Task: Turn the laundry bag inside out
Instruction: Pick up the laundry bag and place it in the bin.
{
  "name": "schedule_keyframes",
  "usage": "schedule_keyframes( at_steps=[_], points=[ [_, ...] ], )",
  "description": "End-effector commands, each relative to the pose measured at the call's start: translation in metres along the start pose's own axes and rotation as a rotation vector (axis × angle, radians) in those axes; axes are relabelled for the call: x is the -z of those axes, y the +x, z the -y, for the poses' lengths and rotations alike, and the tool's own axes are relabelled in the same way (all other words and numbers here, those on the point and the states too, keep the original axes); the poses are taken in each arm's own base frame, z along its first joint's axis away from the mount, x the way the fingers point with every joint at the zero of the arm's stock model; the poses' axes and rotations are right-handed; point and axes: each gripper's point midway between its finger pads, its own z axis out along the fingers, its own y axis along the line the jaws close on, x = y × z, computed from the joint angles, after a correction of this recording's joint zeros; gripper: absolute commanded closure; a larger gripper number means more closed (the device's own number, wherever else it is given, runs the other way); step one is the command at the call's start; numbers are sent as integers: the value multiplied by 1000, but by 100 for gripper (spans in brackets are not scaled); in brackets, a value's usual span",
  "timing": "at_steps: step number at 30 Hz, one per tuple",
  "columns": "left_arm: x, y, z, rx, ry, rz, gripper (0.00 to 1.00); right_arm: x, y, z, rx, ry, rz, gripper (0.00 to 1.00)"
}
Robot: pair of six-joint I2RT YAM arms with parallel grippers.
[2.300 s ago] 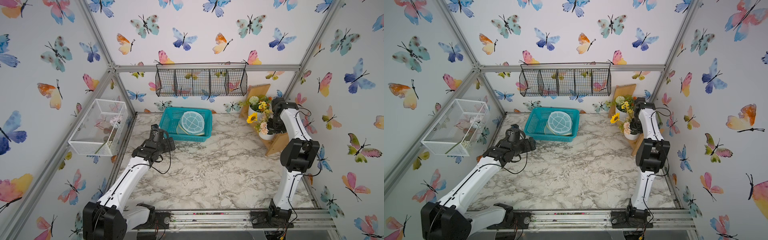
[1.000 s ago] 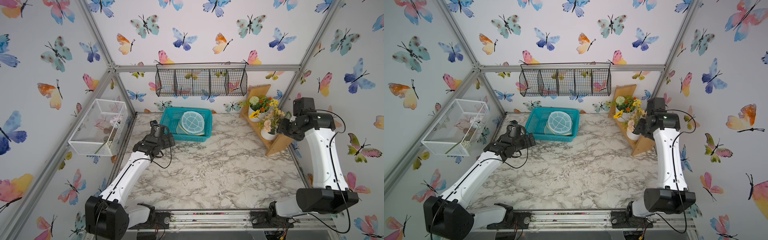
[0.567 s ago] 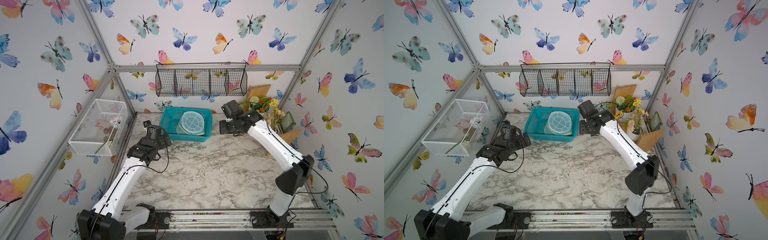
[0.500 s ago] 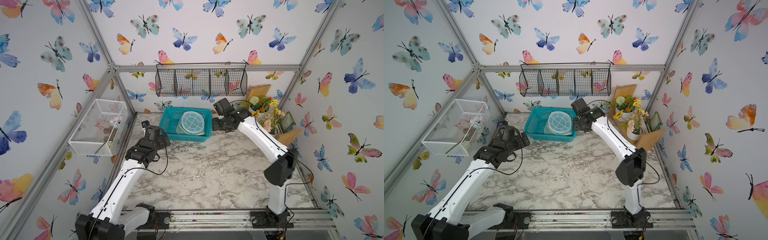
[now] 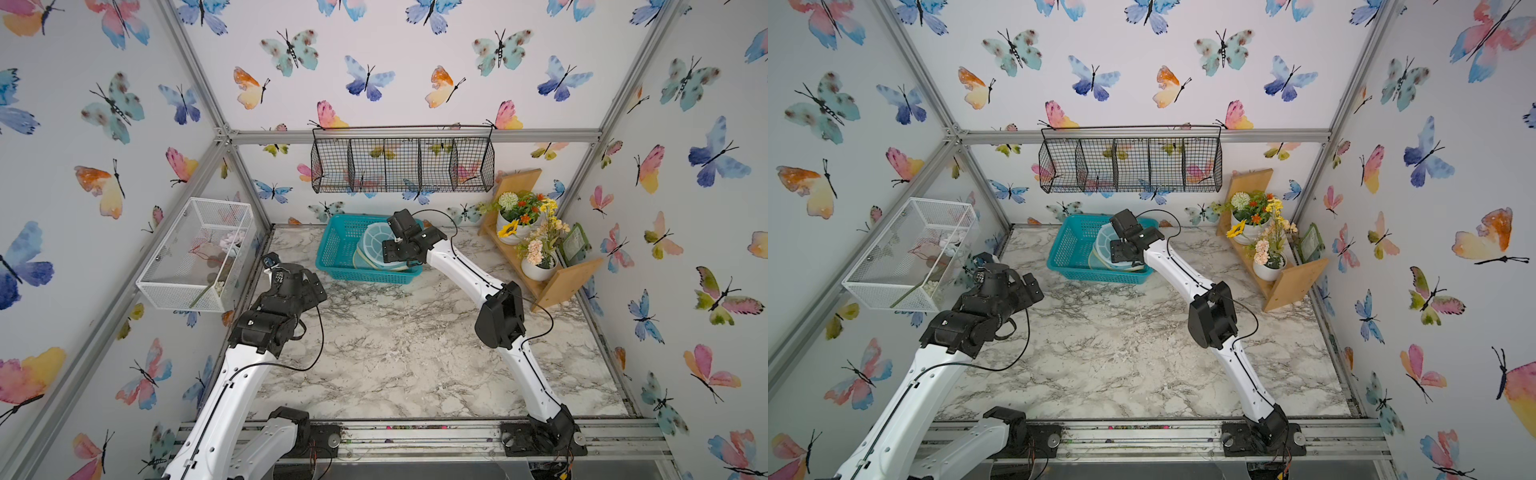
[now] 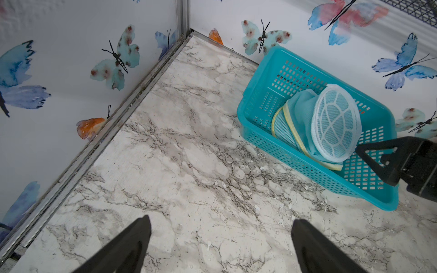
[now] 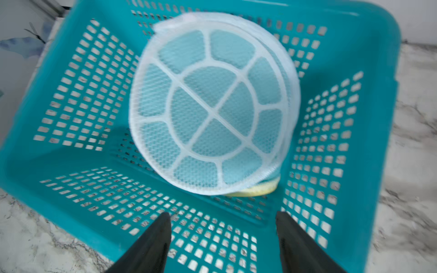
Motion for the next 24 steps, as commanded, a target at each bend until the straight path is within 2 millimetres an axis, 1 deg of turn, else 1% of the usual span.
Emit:
schedule_keyframes(
  at_steps=[1,5,6,9,12,14,19,24],
  points=[
    [-1,6,-7,-7,-25,-18,1,-18,-11,-40,96,-41,132,24],
    [-3,11,-8,-7,-25,-32,1,-37,-8,-60,209,27,221,14],
    [-3,13,-8,-6,-26,-37,1,-42,-8,-61,207,36,232,12],
    [-4,15,-9,-4,-29,-46,1,-55,-7,-50,219,121,263,8],
    [-5,17,-10,-5,-33,-50,1,-61,-10,-36,231,207,295,5],
    [-5,18,-10,-5,-37,-54,1,-66,-12,-30,233,238,315,4],
    [-7,18,-10,-14,-41,-60,1,-68,-20,-19,243,300,353,4],
    [-10,19,-8,-15,-35,-64,1,-84,-16,0,238,314,336,5]
  ],
)
